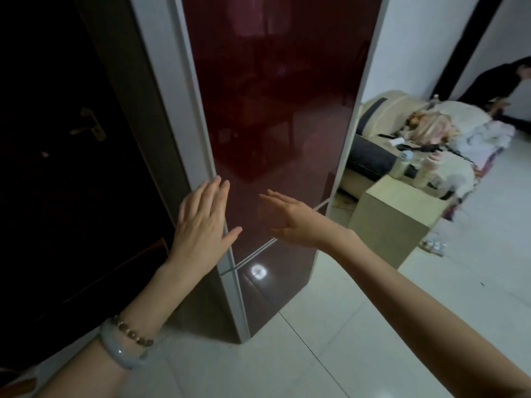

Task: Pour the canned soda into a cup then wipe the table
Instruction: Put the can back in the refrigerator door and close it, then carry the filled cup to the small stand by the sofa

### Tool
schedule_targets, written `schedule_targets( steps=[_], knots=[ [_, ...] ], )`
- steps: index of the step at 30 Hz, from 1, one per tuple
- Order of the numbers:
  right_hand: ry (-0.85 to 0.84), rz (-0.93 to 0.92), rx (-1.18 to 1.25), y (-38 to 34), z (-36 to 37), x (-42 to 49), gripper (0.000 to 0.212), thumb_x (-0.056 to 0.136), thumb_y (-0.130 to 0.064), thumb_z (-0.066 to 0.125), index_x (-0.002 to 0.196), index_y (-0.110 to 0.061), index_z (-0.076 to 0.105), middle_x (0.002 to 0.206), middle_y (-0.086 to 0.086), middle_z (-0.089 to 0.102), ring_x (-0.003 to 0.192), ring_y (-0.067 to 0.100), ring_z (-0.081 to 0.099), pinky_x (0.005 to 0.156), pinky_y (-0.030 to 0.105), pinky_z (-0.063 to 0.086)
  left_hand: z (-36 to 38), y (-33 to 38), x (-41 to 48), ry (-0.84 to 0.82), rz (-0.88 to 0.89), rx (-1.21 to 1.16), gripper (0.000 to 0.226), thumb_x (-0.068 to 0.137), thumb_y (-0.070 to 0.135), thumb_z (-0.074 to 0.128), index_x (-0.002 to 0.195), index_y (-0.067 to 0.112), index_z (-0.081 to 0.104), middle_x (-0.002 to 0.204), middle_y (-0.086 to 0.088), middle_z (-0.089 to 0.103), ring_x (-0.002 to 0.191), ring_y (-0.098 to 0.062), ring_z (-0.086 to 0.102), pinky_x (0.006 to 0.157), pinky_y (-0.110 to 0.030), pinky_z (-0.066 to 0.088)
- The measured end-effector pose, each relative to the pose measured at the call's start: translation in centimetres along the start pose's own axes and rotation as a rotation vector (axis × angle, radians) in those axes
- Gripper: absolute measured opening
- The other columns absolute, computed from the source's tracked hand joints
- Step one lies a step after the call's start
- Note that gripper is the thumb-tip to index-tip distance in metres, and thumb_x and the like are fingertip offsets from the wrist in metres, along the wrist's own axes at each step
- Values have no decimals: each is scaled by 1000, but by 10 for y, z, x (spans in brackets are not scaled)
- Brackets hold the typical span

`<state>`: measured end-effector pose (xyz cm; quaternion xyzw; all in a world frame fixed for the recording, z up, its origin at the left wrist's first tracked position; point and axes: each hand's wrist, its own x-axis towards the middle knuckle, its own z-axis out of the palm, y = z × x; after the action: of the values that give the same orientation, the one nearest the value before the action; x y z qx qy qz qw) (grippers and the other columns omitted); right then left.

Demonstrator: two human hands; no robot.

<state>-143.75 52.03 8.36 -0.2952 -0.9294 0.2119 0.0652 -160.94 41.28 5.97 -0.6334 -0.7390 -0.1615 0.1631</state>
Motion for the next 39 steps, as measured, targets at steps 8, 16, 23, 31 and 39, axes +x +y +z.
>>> schedule_targets(
  steps=[8,16,23,31,39],
  knots=[
    [195,319,-164,18,2,-104,75,91,-33,58,150,-22,14,158,7,13,144,22,14,113,30,19,21,62,1,-72,289,-65,89,75,41,74,144,5,31,147,-16,38,136,-32,34,110,-46,24],
    [351,659,-293,22,19,-204,73,93,-35,51,150,-16,11,157,12,16,144,26,15,116,34,16,28,158,-9,-43,607,-239,88,71,38,76,141,3,36,144,-17,42,133,-33,40,110,-46,26],
    [438,959,-318,21,28,-291,73,92,-34,52,149,-12,13,156,14,19,144,27,16,116,34,15,31,244,-28,-63,876,-358,87,74,41,74,141,3,35,141,-17,45,129,-33,43,108,-48,28],
    [524,1257,-296,23,38,-389,72,94,-34,51,150,-12,11,156,12,18,144,26,14,116,33,14,28,350,-61,-85,1142,-497,85,73,40,74,140,3,35,137,-18,48,127,-34,45,107,-50,30],
    [583,1438,-286,50,36,-507,69,94,-33,48,150,-12,12,156,11,19,145,24,14,116,33,12,22,483,-112,-100,1318,-548,86,67,41,80,135,1,43,131,-18,55,121,-34,53,102,-49,37]
  ],
)
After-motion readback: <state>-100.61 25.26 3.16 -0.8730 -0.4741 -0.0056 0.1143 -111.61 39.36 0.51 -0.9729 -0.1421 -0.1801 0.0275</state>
